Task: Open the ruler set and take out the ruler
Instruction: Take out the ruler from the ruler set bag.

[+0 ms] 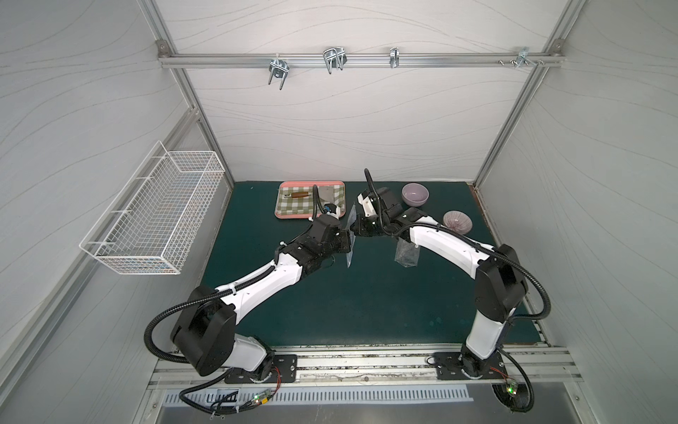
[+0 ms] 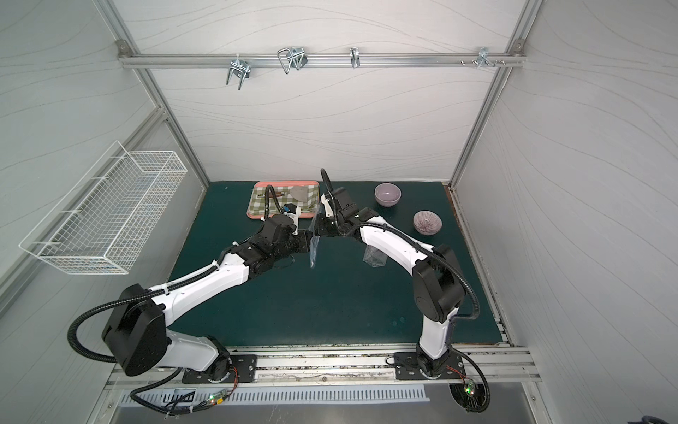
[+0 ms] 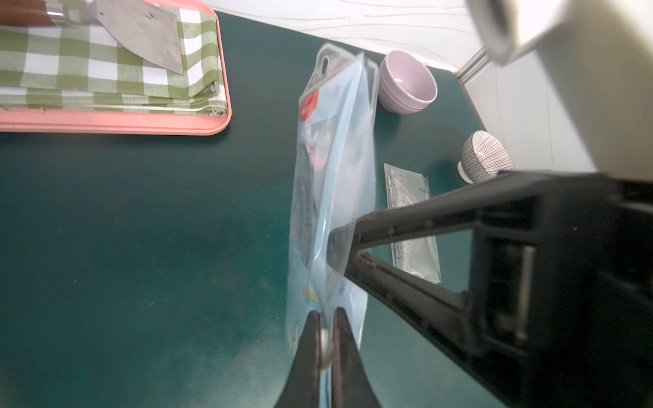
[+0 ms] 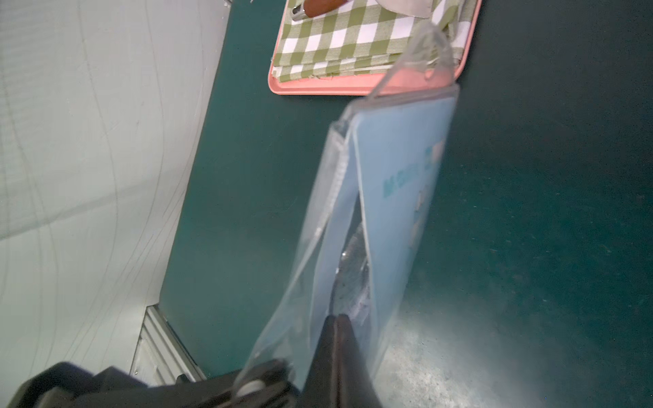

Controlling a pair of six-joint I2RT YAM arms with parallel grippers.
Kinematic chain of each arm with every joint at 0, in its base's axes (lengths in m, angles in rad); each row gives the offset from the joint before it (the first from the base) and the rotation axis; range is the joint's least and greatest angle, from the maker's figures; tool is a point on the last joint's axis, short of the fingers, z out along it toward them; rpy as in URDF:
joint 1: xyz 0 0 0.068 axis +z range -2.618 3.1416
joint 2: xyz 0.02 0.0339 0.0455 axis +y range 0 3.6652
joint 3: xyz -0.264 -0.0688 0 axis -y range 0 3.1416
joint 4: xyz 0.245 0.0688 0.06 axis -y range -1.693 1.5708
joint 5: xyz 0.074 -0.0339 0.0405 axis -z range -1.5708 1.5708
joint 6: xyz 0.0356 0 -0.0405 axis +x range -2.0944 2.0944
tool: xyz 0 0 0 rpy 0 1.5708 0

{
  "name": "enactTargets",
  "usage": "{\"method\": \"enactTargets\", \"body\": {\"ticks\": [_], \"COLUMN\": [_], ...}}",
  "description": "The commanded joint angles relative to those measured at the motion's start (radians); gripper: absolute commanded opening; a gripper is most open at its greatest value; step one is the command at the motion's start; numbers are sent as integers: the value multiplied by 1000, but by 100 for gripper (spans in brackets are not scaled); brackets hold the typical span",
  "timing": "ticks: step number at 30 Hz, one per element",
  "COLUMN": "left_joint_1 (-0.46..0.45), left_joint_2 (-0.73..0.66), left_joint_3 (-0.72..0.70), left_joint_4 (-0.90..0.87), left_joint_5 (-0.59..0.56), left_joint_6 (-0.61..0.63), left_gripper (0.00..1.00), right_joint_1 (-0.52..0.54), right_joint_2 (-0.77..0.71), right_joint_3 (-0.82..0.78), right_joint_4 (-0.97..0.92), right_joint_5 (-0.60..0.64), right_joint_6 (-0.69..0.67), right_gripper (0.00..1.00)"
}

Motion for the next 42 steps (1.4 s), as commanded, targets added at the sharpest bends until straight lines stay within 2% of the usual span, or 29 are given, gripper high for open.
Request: {"method": "enactTargets", "body": {"ticks": [1, 12, 19, 29, 36, 42], "left_joint_1": [-3, -4, -3, -21, -32, -37], "left_joint_2": [-38, -72, -81, -63, -75, -77], "left_joint_3": [-8, -27, -21, -7, -7, 6], "left_joint_4": [87, 76, 72, 77, 76, 39], "left_joint_5": [3, -26, -11, 1, -14, -94], "left_joint_6": [-12, -6, 4, 4, 17, 28], "left_gripper": [0, 0, 0, 0, 0, 0], "right_joint_1": [1, -8, -14, -10, -7, 11], "right_joint_2": [17, -7, -17, 5, 28, 25], "right_joint_3": [18, 6, -19, -13, 13, 41], "right_joint_4": [-60, -80, -30, 6, -21, -111], "right_joint_5": [52, 104, 66, 28, 38, 138], "right_joint_6": [-3, -15, -3, 10, 8, -32], "right_gripper": [0, 0, 0, 14, 16, 20]}}
